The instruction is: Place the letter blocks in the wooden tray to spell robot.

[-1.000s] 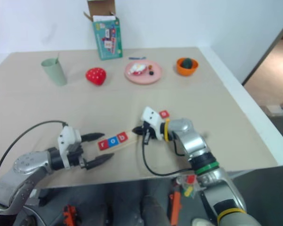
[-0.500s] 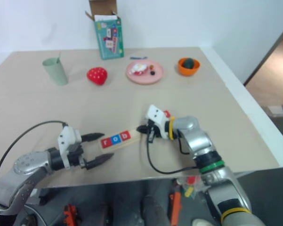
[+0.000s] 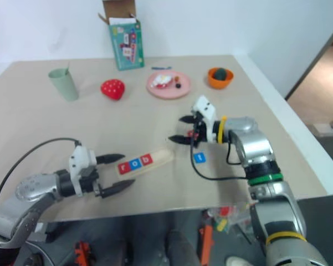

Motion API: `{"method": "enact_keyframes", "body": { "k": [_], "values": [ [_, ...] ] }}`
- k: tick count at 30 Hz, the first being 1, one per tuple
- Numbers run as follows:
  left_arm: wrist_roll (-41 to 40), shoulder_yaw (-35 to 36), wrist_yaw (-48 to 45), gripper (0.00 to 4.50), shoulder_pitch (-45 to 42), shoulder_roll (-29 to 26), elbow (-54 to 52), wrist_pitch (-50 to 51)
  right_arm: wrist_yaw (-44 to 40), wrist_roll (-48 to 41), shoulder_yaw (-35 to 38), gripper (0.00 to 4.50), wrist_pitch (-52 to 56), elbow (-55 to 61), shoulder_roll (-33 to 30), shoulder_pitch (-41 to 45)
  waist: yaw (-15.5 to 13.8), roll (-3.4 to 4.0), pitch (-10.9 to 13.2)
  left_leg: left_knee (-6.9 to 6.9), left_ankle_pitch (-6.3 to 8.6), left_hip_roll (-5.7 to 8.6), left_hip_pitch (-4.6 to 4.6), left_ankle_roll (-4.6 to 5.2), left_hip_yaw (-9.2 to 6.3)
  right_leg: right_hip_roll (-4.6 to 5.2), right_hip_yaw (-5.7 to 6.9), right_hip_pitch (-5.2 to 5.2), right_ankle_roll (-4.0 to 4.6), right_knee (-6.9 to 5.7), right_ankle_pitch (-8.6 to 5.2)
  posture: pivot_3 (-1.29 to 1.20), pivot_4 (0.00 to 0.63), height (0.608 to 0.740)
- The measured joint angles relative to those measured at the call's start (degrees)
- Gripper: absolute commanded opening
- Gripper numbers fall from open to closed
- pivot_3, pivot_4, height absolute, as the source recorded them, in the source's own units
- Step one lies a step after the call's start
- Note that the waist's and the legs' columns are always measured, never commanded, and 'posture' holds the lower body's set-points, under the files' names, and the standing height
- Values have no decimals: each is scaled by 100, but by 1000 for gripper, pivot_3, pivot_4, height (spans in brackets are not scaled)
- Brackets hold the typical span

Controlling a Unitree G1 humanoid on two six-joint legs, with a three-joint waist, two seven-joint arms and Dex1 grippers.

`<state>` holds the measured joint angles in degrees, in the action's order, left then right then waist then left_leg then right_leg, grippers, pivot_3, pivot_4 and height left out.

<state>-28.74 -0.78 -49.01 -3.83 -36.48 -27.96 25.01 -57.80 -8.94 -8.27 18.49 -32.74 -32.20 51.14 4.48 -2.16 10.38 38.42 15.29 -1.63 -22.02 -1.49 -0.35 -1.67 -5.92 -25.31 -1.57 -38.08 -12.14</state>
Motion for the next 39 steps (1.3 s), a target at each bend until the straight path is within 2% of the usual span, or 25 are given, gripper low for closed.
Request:
{"method": "enact_keyframes", "body": {
  "k": [3,6,11,13,18,29,32,34,39],
  "values": [
    [-2,-9,5,4500,-38,-9,-4,26,334,265,10,4453,-354,-705,28,176,-2,0,0,-4,5,-2,-1,8,-1,-2,-1,0,0,2,-4,0,150,740],
    [-2,-23,48,4500,-59,-9,-31,39,528,321,15,4453,-400,-788,153,134,12,3,2,-7,10,-4,-4,17,0,-3,-6,-5,4,1,-4,0,150,740],
    [-2,-49,134,4500,-44,-10,-167,52,972,292,224,4453,-5,-172,278,-163,-2,3,2,-7,11,-2,-9,18,-6,4,-2,-5,5,1,-4,0,150,740],
    [0,-52,198,4500,27,-11,-220,56,1608,223,481,4453,622,687,446,-547,-3,3,2,-2,11,1,-10,18,-3,8,-5,-4,-5,1,-8,0,150,740],
    [10,-57,273,4500,54,-7,-234,48,2362,224,727,4453,1077,1212,686,-915,-4,3,2,1,9,1,-7,16,-5,5,-2,-3,-5,0,-6,0,150,740],
    [8,-91,344,4500,-67,68,-230,13,2988,182,842,4453,1712,1838,1030,-1467,1,5,2,0,9,0,-7,16,-3,1,-3,-3,-5,0,-6,0,150,740],
    [9,-102,343,4500,-75,68,-229,10,3078,175,849,3743,1780,1877,1061,-1469,3,4,2,1,9,0,-6,16,-1,1,-4,-2,-6,0,-5,0,150,740],
    [10,-106,342,4500,-75,68,-228,9,3156,175,849,2923,1819,1904,1083,-1470,1,5,2,1,9,0,-5,16,-3,1,-3,-2,-6,0,-5,0,150,740],
    [16,-127,328,4500,-76,68,-220,4,3280,145,863,1356,1919,2004,1102,-1500,0,5,2,1,9,0,-6,16,-3,1,-3,-2,-6,0,-5,0,150,740]
  ]
}}
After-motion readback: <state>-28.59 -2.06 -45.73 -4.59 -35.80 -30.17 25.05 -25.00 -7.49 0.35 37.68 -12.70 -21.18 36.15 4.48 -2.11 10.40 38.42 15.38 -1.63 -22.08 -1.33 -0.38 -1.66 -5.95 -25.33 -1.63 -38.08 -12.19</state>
